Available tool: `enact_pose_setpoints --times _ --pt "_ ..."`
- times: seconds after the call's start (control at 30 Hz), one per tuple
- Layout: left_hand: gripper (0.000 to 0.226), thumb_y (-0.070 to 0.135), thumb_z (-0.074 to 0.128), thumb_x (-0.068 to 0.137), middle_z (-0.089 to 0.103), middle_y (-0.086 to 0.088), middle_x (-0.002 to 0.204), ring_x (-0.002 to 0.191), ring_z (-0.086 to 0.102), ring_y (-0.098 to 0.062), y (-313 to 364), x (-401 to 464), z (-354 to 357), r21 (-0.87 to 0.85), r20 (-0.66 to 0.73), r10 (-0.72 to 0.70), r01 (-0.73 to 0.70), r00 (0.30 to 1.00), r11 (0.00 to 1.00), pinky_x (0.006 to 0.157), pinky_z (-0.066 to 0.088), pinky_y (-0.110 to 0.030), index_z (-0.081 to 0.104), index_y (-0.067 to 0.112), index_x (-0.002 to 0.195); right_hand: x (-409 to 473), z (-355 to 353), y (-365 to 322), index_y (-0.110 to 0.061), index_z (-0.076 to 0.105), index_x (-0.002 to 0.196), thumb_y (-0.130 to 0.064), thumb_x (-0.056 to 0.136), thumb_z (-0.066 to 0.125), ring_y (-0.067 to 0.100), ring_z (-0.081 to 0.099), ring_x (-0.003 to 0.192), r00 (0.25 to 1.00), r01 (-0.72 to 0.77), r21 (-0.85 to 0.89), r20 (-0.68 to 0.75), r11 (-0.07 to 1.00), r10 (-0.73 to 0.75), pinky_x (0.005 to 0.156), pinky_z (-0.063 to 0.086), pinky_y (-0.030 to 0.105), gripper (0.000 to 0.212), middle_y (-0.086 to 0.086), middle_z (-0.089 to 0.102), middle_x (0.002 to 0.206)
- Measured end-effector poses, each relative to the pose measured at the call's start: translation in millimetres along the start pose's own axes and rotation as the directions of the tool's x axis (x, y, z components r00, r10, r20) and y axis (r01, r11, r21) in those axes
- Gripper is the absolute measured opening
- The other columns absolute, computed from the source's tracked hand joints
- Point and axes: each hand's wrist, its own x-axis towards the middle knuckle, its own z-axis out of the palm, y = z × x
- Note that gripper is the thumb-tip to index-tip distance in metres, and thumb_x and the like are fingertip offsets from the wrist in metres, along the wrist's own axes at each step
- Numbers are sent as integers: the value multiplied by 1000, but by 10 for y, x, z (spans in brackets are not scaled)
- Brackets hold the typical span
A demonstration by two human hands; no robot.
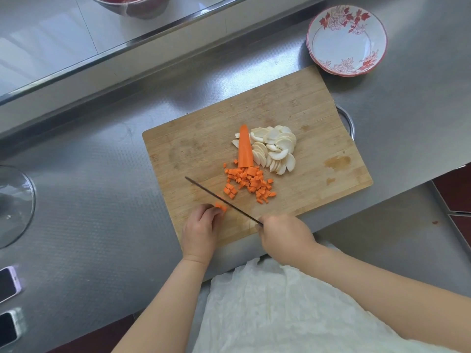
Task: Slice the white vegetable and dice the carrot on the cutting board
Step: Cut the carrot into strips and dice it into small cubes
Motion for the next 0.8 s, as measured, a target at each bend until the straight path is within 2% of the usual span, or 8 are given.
enact_pose_setpoints --times 0.13,0.27,0.37,0.5,0.6,0.7,0.8 --pt "30 28 52 88 66 -8 86 79 54 -21 14 -12 15 31 -14 -15 16 1000 999 56 47 -30 72 5 84 -62 -34 -53 -15 61 101 -12 94 43 25 49 66 998 52 -67 41 996 -49 43 26 25 19 7 66 87" --pt "32 27 51 89 67 -10 86 77 59 -27 -13 -9 41 27 -9 -18 18 1000 999 56 50 -32 71 2 84 -68 -81 -111 -13 59 99 -9 93 43 24 48 68 995 52 -99 87 994 -44 47 30 27 17 8 66 90" --pt "30 25 52 88 66 -10 84 77 56 -24 -25 -14 44 33 -30 10 -9 999 999 57 47 -30 71 2 83 -52 -94 -139 -12 59 102 -8 92 43 24 50 72 993 25 -112 116 993 -12 57 35 28 18 9 66 93" --pt "24 21 54 86 67 -10 84 80 53 -21 -52 -25 74 49 -43 27 -25 999 998 55 49 -31 71 4 81 -27 -111 -151 -11 60 104 -2 89 43 27 60 90 985 -31 -122 164 992 51 61 37 30 24 9 65 101" --pt "22 21 56 85 66 -8 83 75 60 -26 -85 -21 81 47 -25 25 -24 999 999 53 50 -34 72 7 82 16 -60 -133 -12 61 101 -2 88 44 25 55 82 978 -89 -98 180 991 106 60 39 30 24 7 65 99" --pt "22 22 55 87 64 -5 81 73 59 -22 -59 -17 59 35 -7 21 -21 1000 999 53 49 -33 72 9 80 92 -16 -63 -11 61 105 -14 94 46 24 53 77 972 -148 -6 186 989 146 61 42 30 19 5 59 87" --pt "23 24 56 89 65 -3 83 76 58 -18 -20 -19 25 15 -5 9 -9 1000 1000 60 50 -31 72 9 82 143 -21 11 -10 57 104 -36 97 49 25 61 84 954 -241 213 232 947 190 71 52 35 28 6 61 88"
